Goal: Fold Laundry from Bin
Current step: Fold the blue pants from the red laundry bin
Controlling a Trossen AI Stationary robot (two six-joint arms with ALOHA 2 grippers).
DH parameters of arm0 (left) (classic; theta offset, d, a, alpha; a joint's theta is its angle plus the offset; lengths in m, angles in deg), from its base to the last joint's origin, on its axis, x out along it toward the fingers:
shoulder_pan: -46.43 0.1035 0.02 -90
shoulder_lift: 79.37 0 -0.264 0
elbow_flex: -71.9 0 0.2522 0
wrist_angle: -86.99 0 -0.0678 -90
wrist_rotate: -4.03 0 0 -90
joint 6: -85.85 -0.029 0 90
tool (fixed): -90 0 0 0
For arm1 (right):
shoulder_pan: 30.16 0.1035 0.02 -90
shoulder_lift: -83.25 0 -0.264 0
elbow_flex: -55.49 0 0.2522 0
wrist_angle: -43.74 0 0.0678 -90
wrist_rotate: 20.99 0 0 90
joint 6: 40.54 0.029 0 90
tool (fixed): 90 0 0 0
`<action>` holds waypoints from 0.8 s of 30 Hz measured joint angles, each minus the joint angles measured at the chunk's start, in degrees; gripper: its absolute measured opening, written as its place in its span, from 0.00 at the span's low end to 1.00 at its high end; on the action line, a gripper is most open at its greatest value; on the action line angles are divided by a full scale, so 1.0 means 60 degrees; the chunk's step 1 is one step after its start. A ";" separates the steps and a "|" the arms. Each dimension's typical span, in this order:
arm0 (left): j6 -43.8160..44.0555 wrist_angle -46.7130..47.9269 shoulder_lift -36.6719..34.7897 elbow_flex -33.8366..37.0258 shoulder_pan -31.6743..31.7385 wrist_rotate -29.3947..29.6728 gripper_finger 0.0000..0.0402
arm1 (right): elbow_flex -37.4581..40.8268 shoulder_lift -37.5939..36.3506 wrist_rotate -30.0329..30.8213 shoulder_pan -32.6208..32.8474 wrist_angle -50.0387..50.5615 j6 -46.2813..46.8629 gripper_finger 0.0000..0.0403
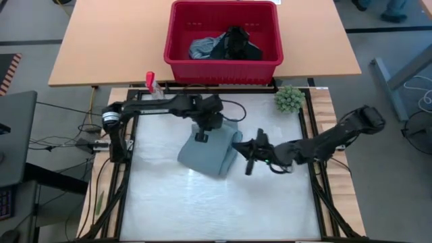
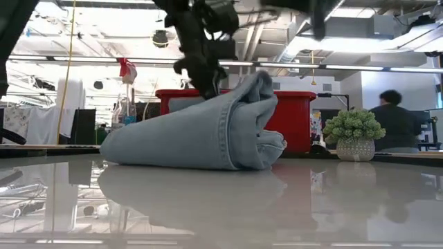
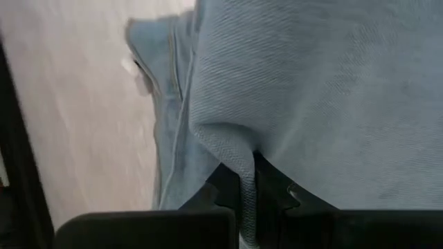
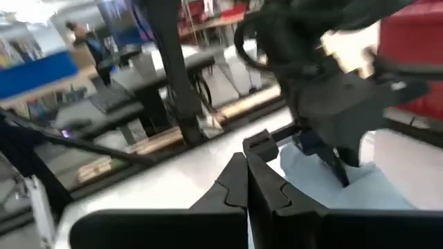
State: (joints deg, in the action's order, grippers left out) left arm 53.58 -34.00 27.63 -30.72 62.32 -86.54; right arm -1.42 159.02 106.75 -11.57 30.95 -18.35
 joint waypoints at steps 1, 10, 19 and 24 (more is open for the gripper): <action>-0.0103 0.0000 0.0122 0.0000 0.0033 0.0026 0.00 | -0.0066 0.0279 -0.0356 -0.0260 -0.0016 0.0008 0.05; -0.1196 -0.0270 0.0324 0.0007 0.0090 0.0211 0.01 | -0.0726 0.1953 -0.1952 -0.1952 0.1058 0.0161 0.05; -0.1227 0.0568 0.0293 -0.0861 0.0072 0.1594 0.22 | -0.0732 0.2420 -0.2431 -0.3549 0.3819 0.0320 0.05; 0.0351 0.1827 0.0146 -0.2187 0.0134 0.1677 0.36 | -0.0733 0.2563 -0.3270 -0.4390 0.4779 -0.0458 0.05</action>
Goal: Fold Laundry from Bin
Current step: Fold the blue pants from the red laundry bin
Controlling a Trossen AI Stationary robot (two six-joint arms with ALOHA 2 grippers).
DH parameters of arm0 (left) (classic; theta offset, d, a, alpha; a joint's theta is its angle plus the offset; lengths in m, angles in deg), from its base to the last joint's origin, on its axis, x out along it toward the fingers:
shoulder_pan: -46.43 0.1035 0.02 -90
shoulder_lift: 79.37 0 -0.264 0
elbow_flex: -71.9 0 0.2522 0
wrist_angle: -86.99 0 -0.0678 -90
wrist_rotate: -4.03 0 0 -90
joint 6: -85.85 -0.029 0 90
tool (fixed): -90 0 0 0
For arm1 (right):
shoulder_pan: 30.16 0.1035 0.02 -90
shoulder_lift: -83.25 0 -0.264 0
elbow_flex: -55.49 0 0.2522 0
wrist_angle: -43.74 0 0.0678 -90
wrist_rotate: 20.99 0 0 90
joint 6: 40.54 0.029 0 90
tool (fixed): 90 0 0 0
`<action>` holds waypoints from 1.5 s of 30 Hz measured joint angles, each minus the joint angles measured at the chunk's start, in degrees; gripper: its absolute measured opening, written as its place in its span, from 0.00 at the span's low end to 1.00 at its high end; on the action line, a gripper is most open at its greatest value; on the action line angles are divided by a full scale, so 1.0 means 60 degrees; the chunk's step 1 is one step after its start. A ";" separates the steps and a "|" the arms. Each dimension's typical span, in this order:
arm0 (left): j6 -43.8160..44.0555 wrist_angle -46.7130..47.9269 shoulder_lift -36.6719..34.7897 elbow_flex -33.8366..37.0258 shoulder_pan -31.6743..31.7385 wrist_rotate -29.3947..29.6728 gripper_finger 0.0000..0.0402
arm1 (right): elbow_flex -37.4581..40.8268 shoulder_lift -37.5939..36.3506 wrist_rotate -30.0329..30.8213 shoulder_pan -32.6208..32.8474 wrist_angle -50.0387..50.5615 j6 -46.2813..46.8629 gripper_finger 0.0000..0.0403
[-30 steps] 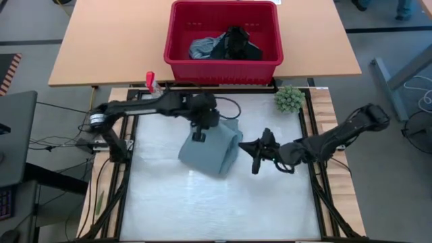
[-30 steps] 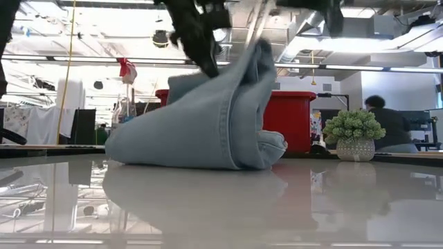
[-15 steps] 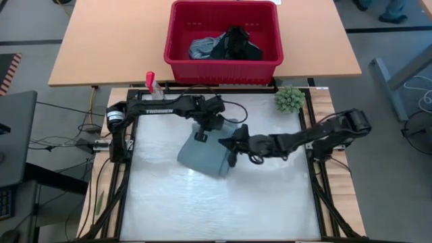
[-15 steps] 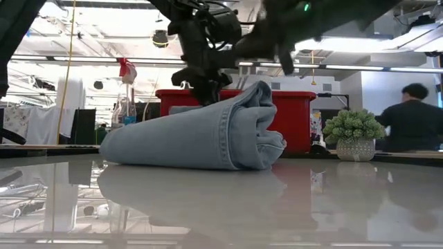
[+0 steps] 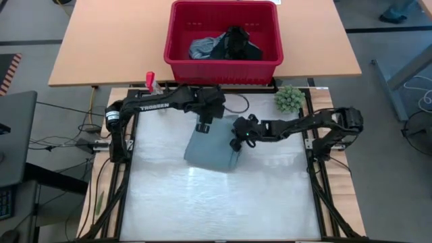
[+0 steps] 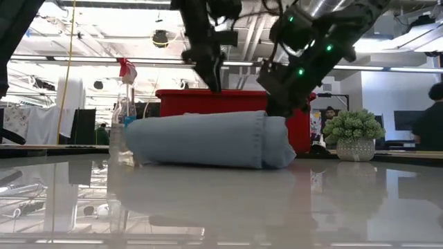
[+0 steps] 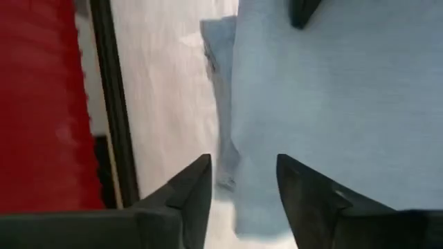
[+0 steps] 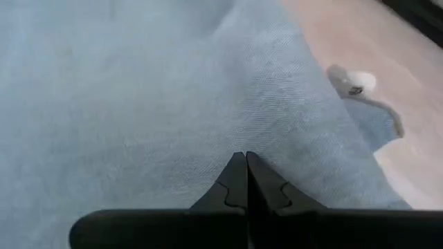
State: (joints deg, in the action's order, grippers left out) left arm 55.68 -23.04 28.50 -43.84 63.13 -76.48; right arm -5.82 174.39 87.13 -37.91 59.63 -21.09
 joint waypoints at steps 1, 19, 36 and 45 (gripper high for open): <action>0.0444 0.0299 -0.0043 -0.0214 0.0005 -0.0059 0.38 | 0.0002 0.0018 -0.0224 -0.0163 0.0060 -0.0379 0.05; 0.5116 -0.3936 -0.1243 0.4711 -0.1133 0.0822 0.29 | 0.0834 -0.0214 -0.6015 -0.3378 -0.1537 -0.2925 0.05; 0.3719 -0.7671 -0.1552 0.6746 0.0943 -0.1158 0.11 | 0.1133 -0.0987 -0.3964 -0.2196 -0.3268 -0.2207 0.05; 0.3736 -0.7984 -0.1526 0.7545 0.2149 -0.2538 0.04 | 0.1093 0.1601 -0.4062 -0.3342 -0.4007 0.0122 0.04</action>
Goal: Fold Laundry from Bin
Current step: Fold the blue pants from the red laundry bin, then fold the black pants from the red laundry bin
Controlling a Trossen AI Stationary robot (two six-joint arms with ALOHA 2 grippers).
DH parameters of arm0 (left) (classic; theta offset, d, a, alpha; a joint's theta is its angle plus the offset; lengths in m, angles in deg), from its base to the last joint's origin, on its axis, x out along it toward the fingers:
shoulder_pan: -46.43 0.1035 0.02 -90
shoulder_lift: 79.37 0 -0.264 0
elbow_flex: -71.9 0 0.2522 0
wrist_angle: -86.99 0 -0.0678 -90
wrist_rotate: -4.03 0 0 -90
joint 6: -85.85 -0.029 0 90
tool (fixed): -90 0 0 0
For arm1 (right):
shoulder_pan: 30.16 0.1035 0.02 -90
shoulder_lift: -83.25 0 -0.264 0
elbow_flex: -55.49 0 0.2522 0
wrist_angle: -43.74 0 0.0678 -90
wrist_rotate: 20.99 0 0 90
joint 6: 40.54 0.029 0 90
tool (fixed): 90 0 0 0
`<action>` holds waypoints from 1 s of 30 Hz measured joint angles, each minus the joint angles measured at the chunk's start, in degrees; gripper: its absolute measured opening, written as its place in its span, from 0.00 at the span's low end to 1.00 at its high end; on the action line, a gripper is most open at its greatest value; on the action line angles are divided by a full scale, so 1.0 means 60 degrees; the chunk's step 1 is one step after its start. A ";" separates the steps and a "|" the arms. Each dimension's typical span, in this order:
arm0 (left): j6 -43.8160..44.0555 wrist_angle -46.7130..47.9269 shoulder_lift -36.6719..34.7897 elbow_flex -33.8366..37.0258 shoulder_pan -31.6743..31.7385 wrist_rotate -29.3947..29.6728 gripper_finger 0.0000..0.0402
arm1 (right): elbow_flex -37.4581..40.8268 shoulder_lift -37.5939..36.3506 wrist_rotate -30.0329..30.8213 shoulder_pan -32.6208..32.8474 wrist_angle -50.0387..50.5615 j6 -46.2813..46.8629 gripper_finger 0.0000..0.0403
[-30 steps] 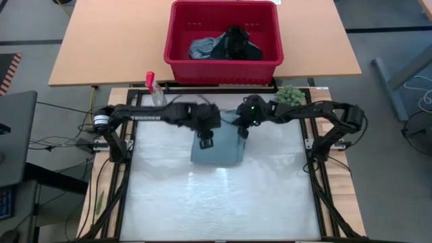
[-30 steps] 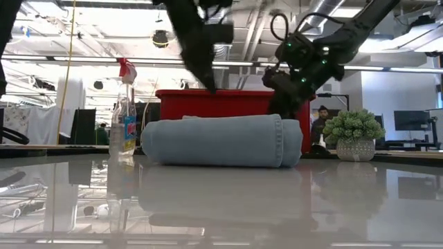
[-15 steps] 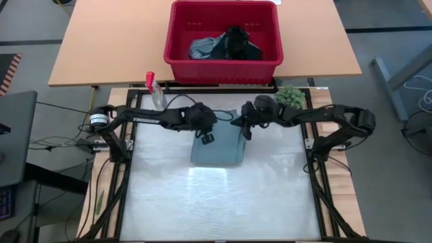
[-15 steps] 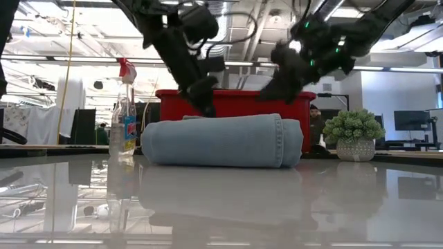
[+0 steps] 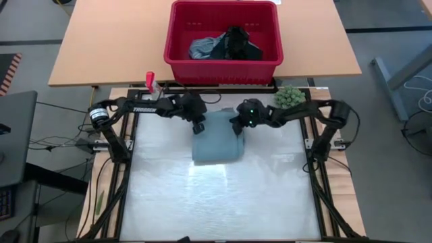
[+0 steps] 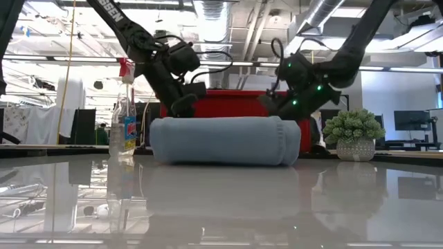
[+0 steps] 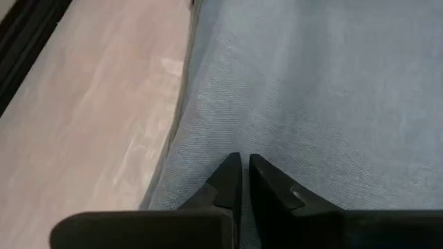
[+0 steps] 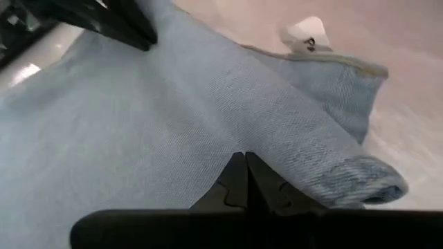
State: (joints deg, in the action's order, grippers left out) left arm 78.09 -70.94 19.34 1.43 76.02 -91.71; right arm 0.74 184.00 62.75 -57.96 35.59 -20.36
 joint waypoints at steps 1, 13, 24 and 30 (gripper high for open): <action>0.0018 -0.0081 0.0000 0.0031 0.0027 -0.0003 0.04 | 0.0000 0.0081 -0.0157 -0.0058 -0.0053 0.0162 0.04; 0.0373 -0.0504 -0.1419 -0.0082 0.0089 0.0504 0.00 | -0.0189 -0.3040 -0.0494 -0.0075 -0.0022 -0.0483 0.04; 0.0497 -0.0828 -0.1151 -0.0029 -0.0641 -0.0212 0.00 | 0.0356 -0.2903 -0.2251 0.1979 0.1081 -0.1609 0.04; 0.0954 -0.0774 -0.0106 -0.0029 -0.0586 -0.0081 0.00 | 0.0675 -0.2008 -0.2801 0.1793 0.0538 -0.0914 0.05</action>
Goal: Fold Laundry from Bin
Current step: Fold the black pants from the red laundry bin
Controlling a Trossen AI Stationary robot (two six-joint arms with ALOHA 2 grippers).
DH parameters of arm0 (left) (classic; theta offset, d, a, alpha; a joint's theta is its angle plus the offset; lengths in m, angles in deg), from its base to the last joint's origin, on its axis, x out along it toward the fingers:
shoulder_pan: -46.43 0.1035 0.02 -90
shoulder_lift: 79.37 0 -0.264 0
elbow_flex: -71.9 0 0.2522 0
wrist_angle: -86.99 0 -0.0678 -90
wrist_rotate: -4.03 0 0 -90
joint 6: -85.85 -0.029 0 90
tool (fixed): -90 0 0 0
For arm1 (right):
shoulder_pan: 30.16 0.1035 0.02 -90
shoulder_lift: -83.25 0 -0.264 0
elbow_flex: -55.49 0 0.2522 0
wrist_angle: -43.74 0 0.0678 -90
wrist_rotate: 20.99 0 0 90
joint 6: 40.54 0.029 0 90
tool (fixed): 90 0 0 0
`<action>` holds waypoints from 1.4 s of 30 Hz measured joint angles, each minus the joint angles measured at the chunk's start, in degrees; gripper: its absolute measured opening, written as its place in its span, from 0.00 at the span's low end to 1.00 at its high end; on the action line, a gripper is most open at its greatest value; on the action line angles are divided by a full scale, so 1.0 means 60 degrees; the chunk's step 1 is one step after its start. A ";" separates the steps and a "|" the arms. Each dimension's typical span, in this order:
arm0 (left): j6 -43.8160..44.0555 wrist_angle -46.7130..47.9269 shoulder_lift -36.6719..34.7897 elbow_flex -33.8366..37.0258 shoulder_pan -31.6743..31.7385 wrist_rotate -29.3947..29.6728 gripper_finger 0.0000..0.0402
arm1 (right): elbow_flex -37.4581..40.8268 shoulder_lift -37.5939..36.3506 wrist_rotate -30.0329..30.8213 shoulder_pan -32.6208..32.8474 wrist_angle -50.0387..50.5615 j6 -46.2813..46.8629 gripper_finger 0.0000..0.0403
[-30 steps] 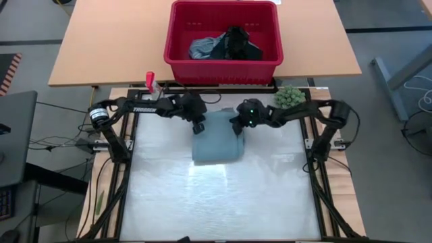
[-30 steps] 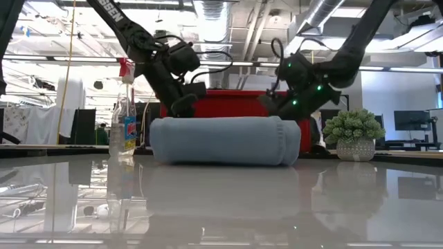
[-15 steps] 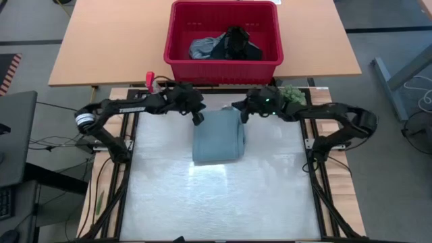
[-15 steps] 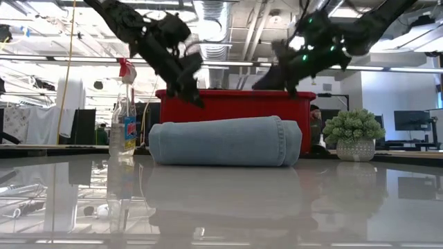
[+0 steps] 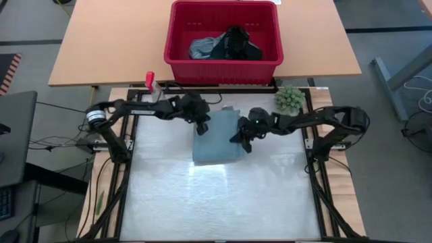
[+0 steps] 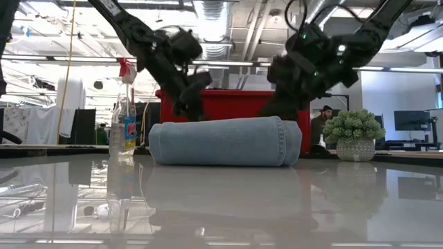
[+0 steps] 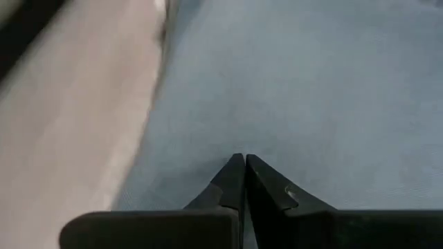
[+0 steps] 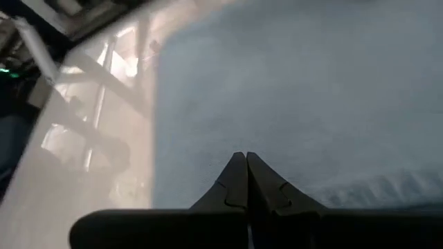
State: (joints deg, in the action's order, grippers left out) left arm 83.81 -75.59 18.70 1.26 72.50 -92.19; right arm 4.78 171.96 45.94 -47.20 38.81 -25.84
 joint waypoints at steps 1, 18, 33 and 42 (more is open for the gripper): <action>0.0158 0.0032 0.0176 0.0000 0.0012 0.0001 0.00 | 0.0071 0.0115 0.0001 -0.0076 0.0040 0.0076 0.05; 0.0537 -0.0623 -0.1574 -0.0301 0.0029 -0.0068 0.00 | -0.1452 -0.1707 -0.1659 -0.1128 0.1018 0.0454 0.06; 0.0406 0.0112 -0.5585 -0.0306 -0.1354 0.1533 0.00 | -1.2854 0.3041 0.0233 -0.5226 0.8152 -0.1950 0.07; 0.0079 0.1479 -0.5855 -0.0302 -0.1794 0.1957 0.00 | -1.5785 0.6397 0.0564 -0.6988 0.8145 0.0284 0.22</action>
State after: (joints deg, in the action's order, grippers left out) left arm 84.29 -66.72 -16.43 -0.56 61.73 -80.45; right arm -89.93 210.34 49.33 -89.13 87.68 -24.14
